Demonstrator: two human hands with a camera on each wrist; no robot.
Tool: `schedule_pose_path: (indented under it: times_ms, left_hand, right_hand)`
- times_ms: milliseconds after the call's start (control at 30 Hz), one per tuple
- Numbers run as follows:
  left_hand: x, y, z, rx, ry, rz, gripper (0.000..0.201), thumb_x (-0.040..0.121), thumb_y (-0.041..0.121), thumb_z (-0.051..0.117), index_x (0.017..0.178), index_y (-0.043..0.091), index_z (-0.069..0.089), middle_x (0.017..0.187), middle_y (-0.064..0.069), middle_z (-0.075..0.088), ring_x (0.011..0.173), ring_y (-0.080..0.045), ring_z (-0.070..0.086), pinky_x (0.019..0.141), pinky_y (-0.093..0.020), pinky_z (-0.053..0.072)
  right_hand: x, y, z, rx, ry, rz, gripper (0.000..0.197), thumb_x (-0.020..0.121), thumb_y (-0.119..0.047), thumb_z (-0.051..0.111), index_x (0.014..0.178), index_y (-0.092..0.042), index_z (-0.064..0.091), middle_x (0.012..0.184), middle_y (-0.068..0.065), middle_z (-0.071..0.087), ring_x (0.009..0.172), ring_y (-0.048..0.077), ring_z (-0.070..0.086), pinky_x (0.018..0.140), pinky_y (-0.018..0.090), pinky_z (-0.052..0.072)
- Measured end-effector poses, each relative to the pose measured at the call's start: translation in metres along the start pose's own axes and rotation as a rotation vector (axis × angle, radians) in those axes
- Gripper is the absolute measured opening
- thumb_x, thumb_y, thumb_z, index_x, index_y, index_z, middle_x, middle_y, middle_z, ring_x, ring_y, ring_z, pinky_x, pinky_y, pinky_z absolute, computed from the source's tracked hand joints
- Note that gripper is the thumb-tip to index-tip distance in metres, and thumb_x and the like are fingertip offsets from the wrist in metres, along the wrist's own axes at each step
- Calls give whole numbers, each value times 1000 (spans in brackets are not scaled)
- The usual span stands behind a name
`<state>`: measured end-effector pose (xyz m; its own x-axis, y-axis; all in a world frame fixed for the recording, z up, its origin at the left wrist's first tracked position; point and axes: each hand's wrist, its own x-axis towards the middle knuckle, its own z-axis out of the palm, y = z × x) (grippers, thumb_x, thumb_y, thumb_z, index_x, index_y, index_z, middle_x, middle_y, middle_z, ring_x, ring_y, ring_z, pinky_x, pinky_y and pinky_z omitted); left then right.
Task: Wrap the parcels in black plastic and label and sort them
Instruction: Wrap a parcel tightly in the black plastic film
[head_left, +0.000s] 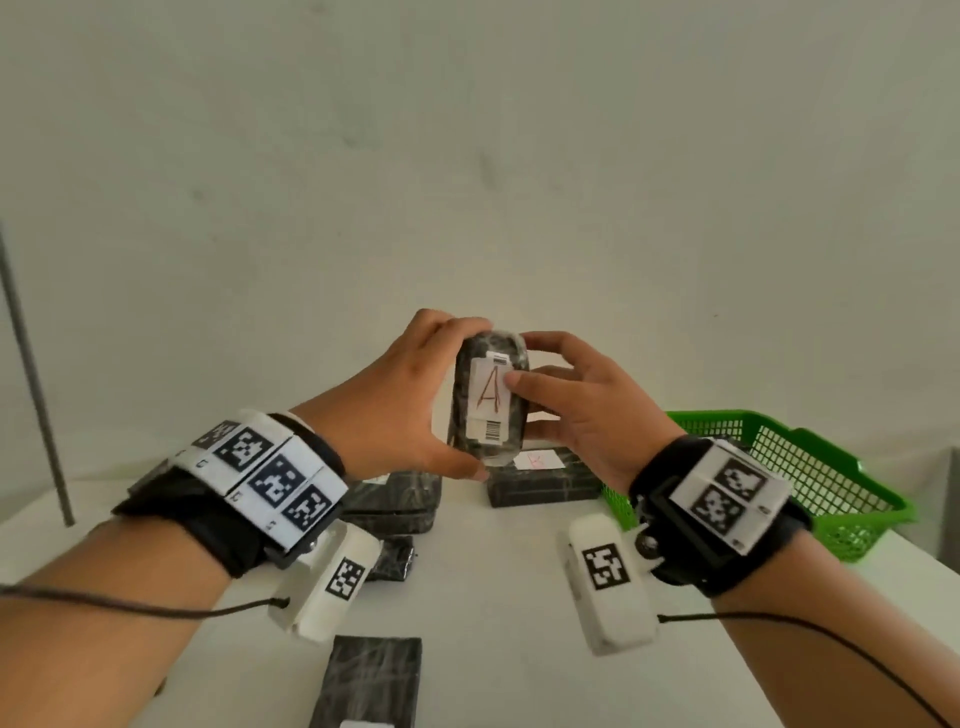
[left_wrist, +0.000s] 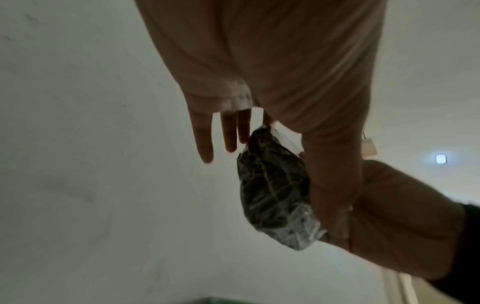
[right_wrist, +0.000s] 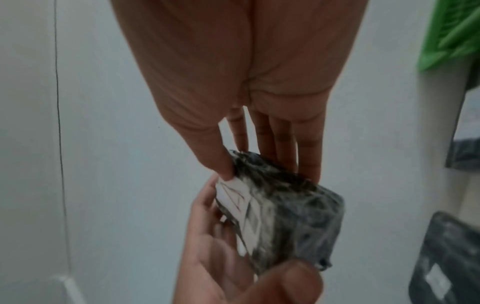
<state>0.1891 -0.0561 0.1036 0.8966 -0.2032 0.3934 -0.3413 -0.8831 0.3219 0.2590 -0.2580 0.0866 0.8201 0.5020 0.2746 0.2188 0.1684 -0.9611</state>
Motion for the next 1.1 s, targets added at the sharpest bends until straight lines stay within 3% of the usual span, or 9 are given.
schedule_pose_path:
  times_ms: [67, 133, 233, 333, 467, 633, 833, 933, 1100]
  left_hand:
    - [-18, 15, -14, -302, -52, -69, 107, 67, 56, 91, 154, 38, 31, 140, 23, 48, 127, 1, 53, 105, -25, 48]
    - [-31, 27, -26, -597, -27, -102, 73, 80, 61, 79, 141, 29, 54, 129, 12, 70, 119, -7, 66, 104, -38, 54]
    - [-47, 46, -44, -700, 139, -148, 49, 86, 53, 66, 119, 18, 72, 111, 0, 79, 109, -14, 73, 101, -47, 58]
    - [-59, 60, -55, -707, 214, -115, 44, 81, 42, 68, 112, 12, 75, 104, -4, 80, 103, -18, 76, 93, -42, 62]
    - [-74, 72, -64, -699, 275, -58, 43, 82, 38, 69, 113, 9, 74, 101, -5, 80, 98, -18, 77, 83, -35, 64]
    - [-87, 80, -63, -733, 339, -17, 45, 76, 44, 72, 106, 11, 77, 98, -4, 80, 95, -17, 77, 83, -29, 63]
    - [-83, 74, -64, -819, 341, -77, 44, 74, 30, 76, 110, 4, 73, 101, -10, 80, 97, -22, 78, 81, -31, 64]
    - [-79, 75, -62, -850, 298, -96, 44, 76, 33, 75, 109, 4, 74, 99, -8, 80, 96, -20, 78, 82, -33, 64]
    - [-74, 74, -59, -832, 325, -111, 30, 89, 27, 71, 108, 5, 74, 99, -8, 80, 98, -20, 77, 80, -33, 64]
  right_hand:
    - [-18, -16, 3, 34, -31, -20, 46, 95, -4, 71, 137, -17, 57, 108, 17, 76, 100, 30, 78, 86, 48, 64]
    - [-36, -30, 9, -11, -58, -69, 52, 92, -1, 72, 139, -16, 57, 102, 12, 74, 100, 28, 78, 88, 47, 64]
    - [-59, -49, 19, -105, -108, -138, 43, 90, 0, 73, 129, -14, 64, 101, 9, 76, 101, 29, 78, 92, 48, 63]
    - [-78, -67, 25, -122, -144, -170, 43, 85, -9, 76, 126, -13, 64, 98, 5, 78, 101, 27, 78, 94, 47, 62]
    - [-94, -87, 35, -37, -157, -197, 48, 83, -29, 70, 123, -2, 68, 107, 14, 79, 99, 24, 77, 85, 38, 64]
    - [-97, -90, 46, -145, -36, -328, 10, 96, -6, 68, 104, -4, 73, 91, 10, 80, 83, 20, 77, 80, 35, 66]
    - [-88, -88, 53, -175, -10, -261, 17, 102, -17, 66, 107, -3, 73, 94, 8, 80, 90, 21, 78, 83, 38, 63]
    - [-87, -87, 52, -223, 27, -287, 14, 100, -17, 68, 103, -4, 73, 87, 4, 80, 84, 18, 78, 77, 33, 63]
    - [-82, -86, 50, -298, 53, -342, 9, 99, -15, 69, 101, -7, 72, 88, 6, 81, 84, 19, 79, 78, 33, 65]
